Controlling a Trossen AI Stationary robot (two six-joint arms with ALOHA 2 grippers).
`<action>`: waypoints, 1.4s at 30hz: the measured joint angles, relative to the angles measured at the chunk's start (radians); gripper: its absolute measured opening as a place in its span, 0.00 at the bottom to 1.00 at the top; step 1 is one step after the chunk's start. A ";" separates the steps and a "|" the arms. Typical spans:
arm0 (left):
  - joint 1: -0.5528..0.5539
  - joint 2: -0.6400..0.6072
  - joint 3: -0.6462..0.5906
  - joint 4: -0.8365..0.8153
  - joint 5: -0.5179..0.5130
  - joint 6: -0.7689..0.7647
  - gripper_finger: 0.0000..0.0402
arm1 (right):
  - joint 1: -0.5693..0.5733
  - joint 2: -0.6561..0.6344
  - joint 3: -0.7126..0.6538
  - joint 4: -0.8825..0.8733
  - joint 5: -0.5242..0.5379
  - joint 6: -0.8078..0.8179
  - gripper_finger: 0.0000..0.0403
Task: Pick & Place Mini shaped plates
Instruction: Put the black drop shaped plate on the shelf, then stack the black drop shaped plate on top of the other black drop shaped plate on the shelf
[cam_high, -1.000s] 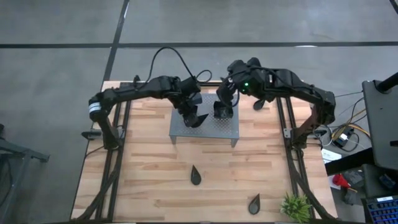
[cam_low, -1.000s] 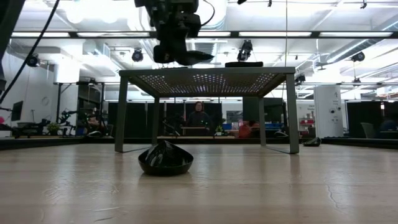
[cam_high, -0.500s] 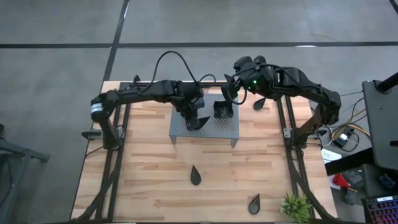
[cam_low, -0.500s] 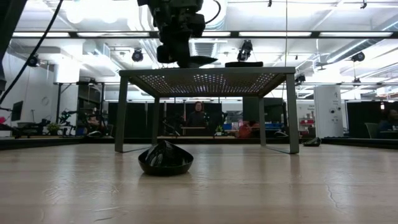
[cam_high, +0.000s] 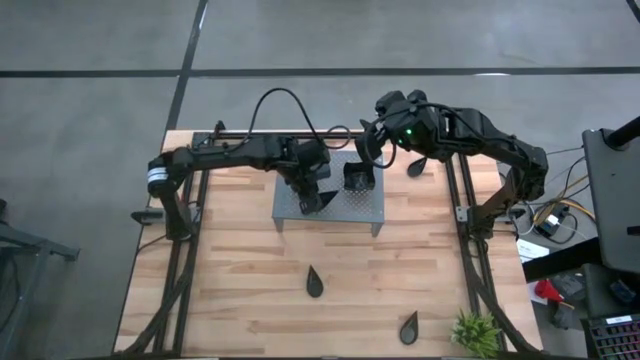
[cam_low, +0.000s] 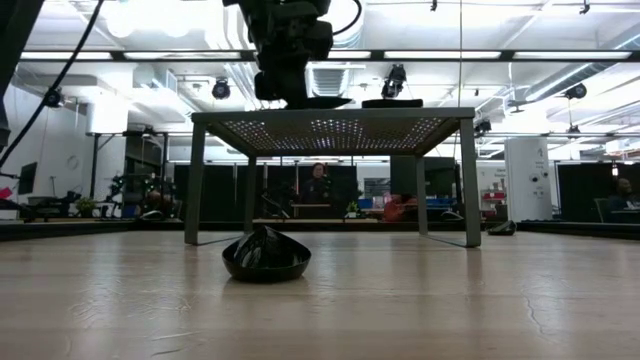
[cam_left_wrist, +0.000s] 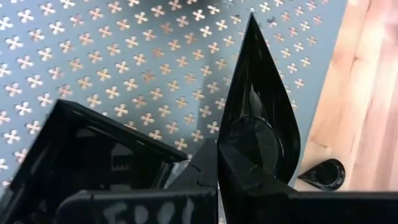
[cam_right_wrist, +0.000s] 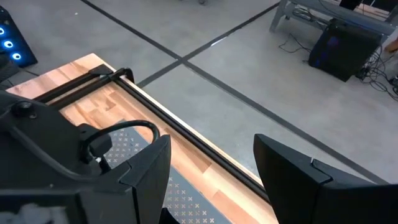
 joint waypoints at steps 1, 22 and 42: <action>0.000 0.000 0.000 0.000 0.001 0.000 0.00 | 0.000 0.000 0.000 0.000 0.000 0.000 0.56; 0.000 -0.006 0.046 -0.006 0.001 -0.027 0.20 | 0.000 0.000 -0.006 0.001 -0.056 0.018 0.56; -0.016 -0.301 -0.020 0.003 0.090 -0.113 0.19 | 0.317 0.000 -0.079 -0.170 -0.397 0.516 0.56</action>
